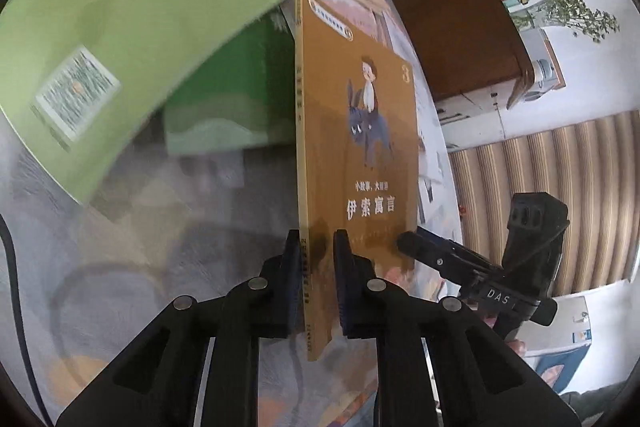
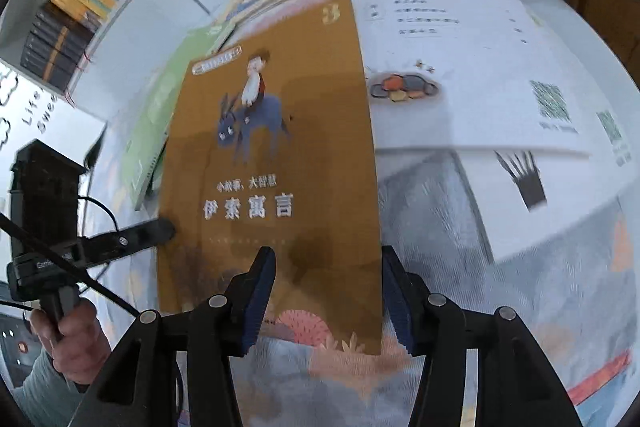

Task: Organize books
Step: 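Grasp the orange Aesop book by its edge with the left gripper, then lift the orange book and lay it flat on the table, open left gripper, then grasp the green book by its edge with the left gripper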

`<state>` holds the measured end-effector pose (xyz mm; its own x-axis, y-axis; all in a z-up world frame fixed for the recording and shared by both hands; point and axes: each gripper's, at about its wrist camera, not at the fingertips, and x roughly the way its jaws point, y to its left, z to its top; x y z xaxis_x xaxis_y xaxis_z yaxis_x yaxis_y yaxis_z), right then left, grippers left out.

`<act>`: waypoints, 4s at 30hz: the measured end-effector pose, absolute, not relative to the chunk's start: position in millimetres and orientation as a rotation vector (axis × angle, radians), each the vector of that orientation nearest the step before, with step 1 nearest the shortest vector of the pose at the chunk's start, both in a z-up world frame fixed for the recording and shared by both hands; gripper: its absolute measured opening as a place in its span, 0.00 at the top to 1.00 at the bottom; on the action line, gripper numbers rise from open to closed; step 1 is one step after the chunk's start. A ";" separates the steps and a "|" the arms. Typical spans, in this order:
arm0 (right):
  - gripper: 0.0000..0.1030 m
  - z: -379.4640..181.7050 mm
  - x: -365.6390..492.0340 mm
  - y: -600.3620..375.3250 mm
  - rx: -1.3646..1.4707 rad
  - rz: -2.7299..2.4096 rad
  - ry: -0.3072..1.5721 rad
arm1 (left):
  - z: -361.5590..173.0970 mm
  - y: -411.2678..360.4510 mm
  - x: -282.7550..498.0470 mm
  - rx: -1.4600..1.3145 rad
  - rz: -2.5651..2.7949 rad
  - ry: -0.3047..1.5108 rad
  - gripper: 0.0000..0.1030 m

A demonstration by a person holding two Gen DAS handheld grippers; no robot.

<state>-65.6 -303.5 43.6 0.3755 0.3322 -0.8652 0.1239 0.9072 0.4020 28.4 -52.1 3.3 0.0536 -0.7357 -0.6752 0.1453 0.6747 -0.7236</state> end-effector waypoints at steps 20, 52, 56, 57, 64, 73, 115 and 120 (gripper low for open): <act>0.29 12.4 -90.9 -338.8 1.000 0.271 1.153 | 21.1 -51.9 29.4 -0.896 -0.931 1.344 0.91; 0.62 134.2 -23.0 -76.5 -0.067 0.679 0.997 | 105.9 146.9 -17.5 -0.588 -0.360 0.963 0.88; 0.61 110.6 -2.2 -21.7 -0.067 0.757 1.042 | 89.9 195.4 -22.0 -0.606 -0.239 0.962 0.88; 0.61 102.3 3.9 -7.9 -0.064 0.774 1.061 | 83.2 206.9 -21.4 -0.609 -0.216 0.967 0.87; 0.58 63.4 27.7 46.8 -0.120 0.789 1.133 | 43.7 245.6 -10.2 -0.663 -0.129 1.005 0.86; 0.53 27.8 16.6 55.0 -0.117 0.806 1.278 | 20.7 275.5 -32.0 -0.652 0.044 1.076 0.80; 0.54 42.0 57.4 -163.9 0.168 0.322 1.206 | 19.0 88.8 89.4 -0.276 -0.339 1.248 0.72; 0.54 41.1 23.3 -173.6 0.104 0.354 1.258 | 14.2 72.3 15.6 -0.243 -0.388 1.285 0.72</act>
